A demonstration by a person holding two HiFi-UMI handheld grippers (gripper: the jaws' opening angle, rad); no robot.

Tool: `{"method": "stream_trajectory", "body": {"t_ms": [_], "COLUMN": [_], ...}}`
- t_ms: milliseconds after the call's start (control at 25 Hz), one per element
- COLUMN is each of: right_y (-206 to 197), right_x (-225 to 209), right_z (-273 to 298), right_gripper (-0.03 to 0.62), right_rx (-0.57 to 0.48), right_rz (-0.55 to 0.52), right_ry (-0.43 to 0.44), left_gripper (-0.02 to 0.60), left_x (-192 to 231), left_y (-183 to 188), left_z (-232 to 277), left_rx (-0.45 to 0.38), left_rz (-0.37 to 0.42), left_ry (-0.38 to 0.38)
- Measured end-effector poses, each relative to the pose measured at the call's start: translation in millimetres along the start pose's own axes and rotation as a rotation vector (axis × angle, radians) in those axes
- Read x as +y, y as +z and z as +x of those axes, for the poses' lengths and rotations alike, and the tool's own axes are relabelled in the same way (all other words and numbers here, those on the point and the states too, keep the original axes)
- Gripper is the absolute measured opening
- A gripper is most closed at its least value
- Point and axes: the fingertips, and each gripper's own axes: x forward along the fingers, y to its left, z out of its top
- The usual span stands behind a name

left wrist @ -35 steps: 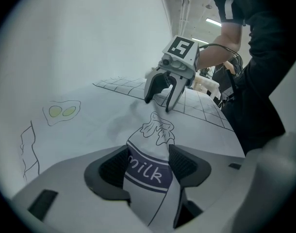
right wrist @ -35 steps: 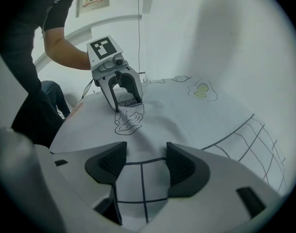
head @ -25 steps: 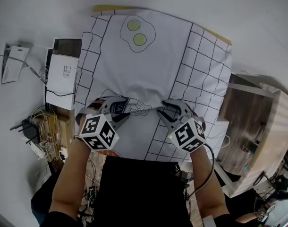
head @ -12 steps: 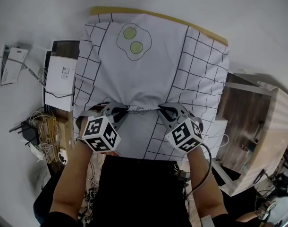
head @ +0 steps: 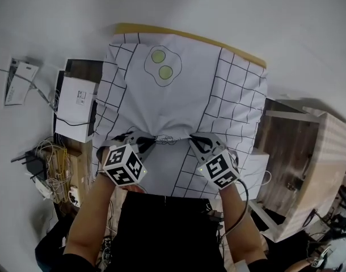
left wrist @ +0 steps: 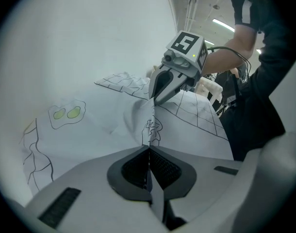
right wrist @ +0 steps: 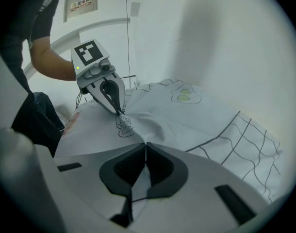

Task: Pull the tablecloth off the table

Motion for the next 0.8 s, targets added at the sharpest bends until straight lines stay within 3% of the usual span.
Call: {"method": "stream_trajectory", "body": {"t_ms": [240,800], "right_y": [25.4,80.6], "right_x": [-3.1,-19.9], "right_z": [-27.2,-66.9], "right_gripper": [0.02,0.02], "right_rx": [-0.061,-0.137], "right_rz": [0.038,0.032], "right_ry": [-0.037,-0.091], "left_gripper": [0.011,0.011], "left_x": [6.3,31.4], "left_y": [21.2,62.1], "left_z": [-26.5,-76.5], "left_rx": [-0.086,-0.205], "left_rz": [-0.087,-0.124], "left_ry": [0.026,0.083]}}
